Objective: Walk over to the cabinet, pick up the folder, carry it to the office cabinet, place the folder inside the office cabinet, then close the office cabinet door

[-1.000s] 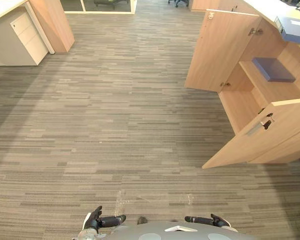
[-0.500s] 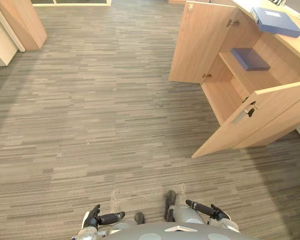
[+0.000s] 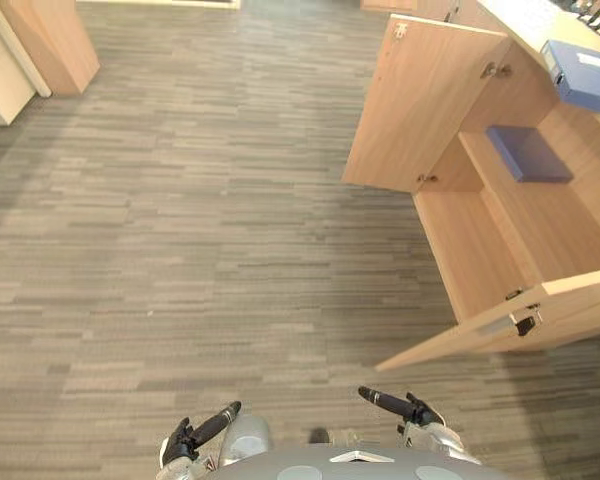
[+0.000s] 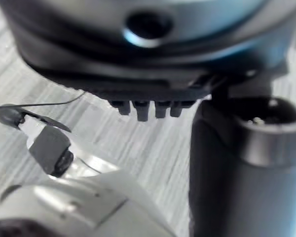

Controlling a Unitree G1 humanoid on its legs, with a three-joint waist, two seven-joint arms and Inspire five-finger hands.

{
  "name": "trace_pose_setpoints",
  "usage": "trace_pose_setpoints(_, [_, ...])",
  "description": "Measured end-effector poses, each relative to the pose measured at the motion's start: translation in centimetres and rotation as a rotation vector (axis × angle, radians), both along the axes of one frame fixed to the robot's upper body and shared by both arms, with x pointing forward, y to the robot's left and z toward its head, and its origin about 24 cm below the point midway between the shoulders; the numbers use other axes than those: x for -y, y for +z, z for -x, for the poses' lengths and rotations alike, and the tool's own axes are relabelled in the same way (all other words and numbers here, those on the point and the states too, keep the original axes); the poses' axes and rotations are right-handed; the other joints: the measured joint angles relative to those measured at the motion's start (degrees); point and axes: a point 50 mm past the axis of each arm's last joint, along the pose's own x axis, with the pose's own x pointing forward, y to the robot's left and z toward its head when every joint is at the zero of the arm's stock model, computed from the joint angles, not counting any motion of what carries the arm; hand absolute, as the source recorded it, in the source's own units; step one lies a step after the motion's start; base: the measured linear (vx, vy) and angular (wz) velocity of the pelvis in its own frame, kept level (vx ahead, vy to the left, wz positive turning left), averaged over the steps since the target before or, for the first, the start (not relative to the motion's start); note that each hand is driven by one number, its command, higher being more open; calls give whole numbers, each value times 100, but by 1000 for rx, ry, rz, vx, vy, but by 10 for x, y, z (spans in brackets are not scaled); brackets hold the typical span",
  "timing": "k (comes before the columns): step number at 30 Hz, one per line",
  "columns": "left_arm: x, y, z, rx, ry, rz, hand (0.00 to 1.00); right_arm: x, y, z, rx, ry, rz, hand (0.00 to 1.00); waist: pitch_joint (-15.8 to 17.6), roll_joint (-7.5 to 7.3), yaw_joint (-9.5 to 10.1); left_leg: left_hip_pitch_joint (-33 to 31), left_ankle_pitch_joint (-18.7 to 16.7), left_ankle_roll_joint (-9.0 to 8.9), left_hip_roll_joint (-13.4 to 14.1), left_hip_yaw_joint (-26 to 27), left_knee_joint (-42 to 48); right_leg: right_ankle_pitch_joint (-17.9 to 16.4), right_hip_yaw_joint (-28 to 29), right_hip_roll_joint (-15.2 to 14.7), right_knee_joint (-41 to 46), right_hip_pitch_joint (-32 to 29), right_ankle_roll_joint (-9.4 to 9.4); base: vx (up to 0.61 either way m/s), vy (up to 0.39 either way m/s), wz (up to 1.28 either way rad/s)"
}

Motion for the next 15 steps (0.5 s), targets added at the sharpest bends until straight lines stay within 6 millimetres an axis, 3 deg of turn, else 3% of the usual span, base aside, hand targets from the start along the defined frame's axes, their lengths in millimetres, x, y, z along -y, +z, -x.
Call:
trace_pose_setpoints(2, [1, 2, -7, 29, 0, -3, 100, -11, 0, -5, -4, 22, -24, 100, 73, -49, 103, -334, -230, 86, -43, 202, -337, -141, 235, -241, 15, 222, 134, 272, 195, -56])
trace_pose_setpoints(5, [1, 3, -11, 50, -1, -1, 100, -21, -2, -6, -26, 44, -50, 100, 128, -124, 203, -549, -186, -16, -111, 138, -2194, -440, 464, -740, 184, 355, 527, 275, 299, -58])
trace_pose_setpoints(6, [4, 3, -11, 41, -15, 1, 100, -18, -1, -7, -24, 57, -39, 100, 92, -3, 168, -480, 231, -20, -86, -247, -3583, -613, 552, -943, 203, 421, 802, 265, 359, -41])
trace_pose_setpoints(7, [6, 2, -10, 36, -19, 5, 100, -17, -1, -7, -23, 64, -33, 100, 118, 32, 163, -416, 677, -136, -65, -263, -3923, -700, 584, -1042, 221, 499, 937, 297, 403, -31])
trace_pose_setpoints(8, [7, 2, -11, 33, -21, 4, 100, -16, -1, -8, -24, 69, -26, 100, 137, 53, 170, -162, 1310, -101, -203, -6, -4173, -787, 570, -1216, 284, 599, 1100, 257, 319, -14])
trace_pose_setpoints(10, [0, 5, -21, 46, -18, -34, 100, -27, -1, -8, -24, 77, -52, 100, 151, -136, 203, -116, 1173, -23, -373, 125, -4163, -702, 426, -1288, 517, 435, 1034, 319, 270, -12])
trace_pose_setpoints(11, [-1, 5, -21, 44, -17, -36, 100, -29, -1, -9, -24, 78, -58, 100, 180, -144, 218, -124, 1135, 53, -384, 167, -4007, -654, 367, -1287, 519, 426, 1030, 323, 227, -31])
trace_pose_setpoints(13, [-3, 4, -18, 21, -12, -44, 100, -33, -3, -7, -46, 79, -68, 100, 192, -161, 203, -76, 904, 167, -430, 228, -3379, -378, 536, -1414, 365, 695, 1211, 257, 192, -49])
trace_pose_setpoints(15, [-2, 4, -17, 12, -31, -54, 100, -32, -3, -6, -50, 76, -64, 100, 154, -95, 187, 175, 899, 176, -460, 219, -3417, -13, 672, -1505, 264, 801, 1336, 174, 132, -57])
